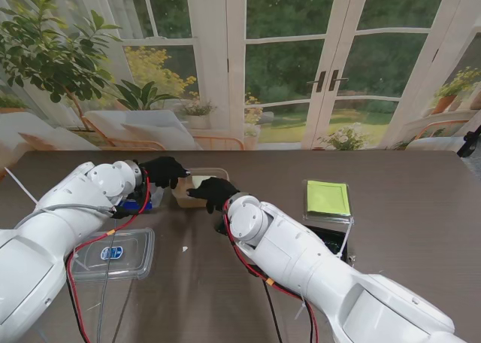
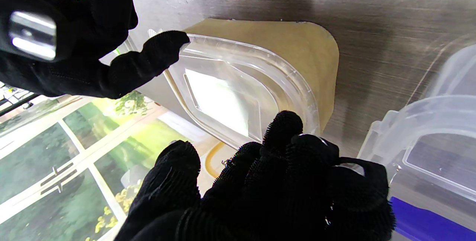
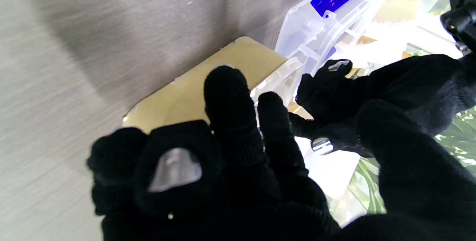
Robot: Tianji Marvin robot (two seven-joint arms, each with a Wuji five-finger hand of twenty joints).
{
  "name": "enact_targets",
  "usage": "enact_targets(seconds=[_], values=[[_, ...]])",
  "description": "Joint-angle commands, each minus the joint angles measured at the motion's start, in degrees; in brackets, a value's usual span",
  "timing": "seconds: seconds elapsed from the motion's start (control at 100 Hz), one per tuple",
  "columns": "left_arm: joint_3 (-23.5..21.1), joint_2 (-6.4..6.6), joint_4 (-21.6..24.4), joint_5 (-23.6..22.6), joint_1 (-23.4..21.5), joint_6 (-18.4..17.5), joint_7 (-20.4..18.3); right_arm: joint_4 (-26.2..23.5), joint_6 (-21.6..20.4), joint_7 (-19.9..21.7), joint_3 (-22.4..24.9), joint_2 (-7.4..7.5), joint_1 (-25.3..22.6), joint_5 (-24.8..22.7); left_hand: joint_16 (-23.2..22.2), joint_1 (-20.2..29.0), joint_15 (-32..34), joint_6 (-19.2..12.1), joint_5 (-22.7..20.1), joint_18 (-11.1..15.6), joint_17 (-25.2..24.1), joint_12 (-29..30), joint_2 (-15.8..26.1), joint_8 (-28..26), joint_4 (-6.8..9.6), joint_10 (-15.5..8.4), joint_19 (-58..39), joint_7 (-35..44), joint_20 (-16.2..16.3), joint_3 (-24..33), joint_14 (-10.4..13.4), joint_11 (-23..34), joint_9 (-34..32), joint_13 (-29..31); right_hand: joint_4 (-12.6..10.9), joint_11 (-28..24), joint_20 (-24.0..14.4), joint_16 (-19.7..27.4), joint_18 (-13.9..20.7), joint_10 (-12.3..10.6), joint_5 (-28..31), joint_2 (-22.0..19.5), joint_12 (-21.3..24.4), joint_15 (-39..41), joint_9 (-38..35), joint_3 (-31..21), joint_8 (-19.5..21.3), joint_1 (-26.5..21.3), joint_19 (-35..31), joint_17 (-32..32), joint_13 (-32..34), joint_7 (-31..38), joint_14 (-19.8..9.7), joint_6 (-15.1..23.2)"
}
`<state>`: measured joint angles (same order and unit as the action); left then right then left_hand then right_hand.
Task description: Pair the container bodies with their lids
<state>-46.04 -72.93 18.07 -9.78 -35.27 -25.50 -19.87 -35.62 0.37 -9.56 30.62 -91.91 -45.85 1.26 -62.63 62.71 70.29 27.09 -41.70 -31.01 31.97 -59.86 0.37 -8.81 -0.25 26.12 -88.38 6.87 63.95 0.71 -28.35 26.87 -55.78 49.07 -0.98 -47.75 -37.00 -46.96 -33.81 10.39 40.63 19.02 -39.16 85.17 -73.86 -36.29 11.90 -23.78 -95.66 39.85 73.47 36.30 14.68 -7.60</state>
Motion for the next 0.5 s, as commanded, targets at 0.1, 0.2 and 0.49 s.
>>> enact_targets(seconds=[0.1, 0.2, 0.49], values=[[0.11, 0.55, 1.74, 0.34, -0.54, 0.94, -1.37, -0.63, 0.29, 0.70, -0.08, -0.08, -0.12, -0.02, 0.43, -0.05, 0.98, -0.07, -0.61, -0.46, 0.72, -0.28, 2.53, -0.33, 0.54, 2.57, -0.67, 0.22, -0.53, -0.93, -2.12, 0.79, -0.61, 1.27, 1.16, 0.35, -1.15, 0.19, -2.32, 1.55, -3.10, -0.43, 0.68, 0.25, -0.44, 4.19, -0.69, -1.12, 0.63, 18.52, 1.05, -2.11, 0.50, 3.63], [0.14, 0.81, 2.46, 0.44, -0.92, 1.49, -1.44, 0.86, 0.23, 0.44, -0.25, -0.78, 0.26, -0.43, 0.43, -0.03, 0.97, -0.11, -0.63, -0.46, 0.72, -0.29, 2.52, -0.35, 0.55, 2.61, -0.67, 0.23, -0.54, -0.92, -2.18, 0.79, -0.61, 1.27, 1.18, 0.25, -1.17, 0.14, -2.32, 1.53, -3.39, -0.51, 0.62, 0.39, -0.47, 4.30, -0.83, -1.13, 0.64, 18.52, 1.03, -2.51, 0.58, 2.98], [0.11, 1.68, 4.95, 0.68, -1.91, 3.22, -1.64, 5.03, -0.77, 0.91, -0.41, -2.60, 1.17, -0.96, 0.44, -0.06, 0.95, -0.07, -0.65, -0.47, 0.72, -0.29, 2.55, -0.38, 0.55, 2.61, -0.67, 0.22, -0.54, -0.94, -2.18, 0.80, -0.66, 1.24, 1.14, 0.24, -1.22, 0.19, -2.31, 1.62, -4.14, -0.59, 0.62, 0.34, -0.34, 4.47, -0.83, -1.19, 0.65, 18.41, 1.04, -2.77, 0.41, 2.97]])
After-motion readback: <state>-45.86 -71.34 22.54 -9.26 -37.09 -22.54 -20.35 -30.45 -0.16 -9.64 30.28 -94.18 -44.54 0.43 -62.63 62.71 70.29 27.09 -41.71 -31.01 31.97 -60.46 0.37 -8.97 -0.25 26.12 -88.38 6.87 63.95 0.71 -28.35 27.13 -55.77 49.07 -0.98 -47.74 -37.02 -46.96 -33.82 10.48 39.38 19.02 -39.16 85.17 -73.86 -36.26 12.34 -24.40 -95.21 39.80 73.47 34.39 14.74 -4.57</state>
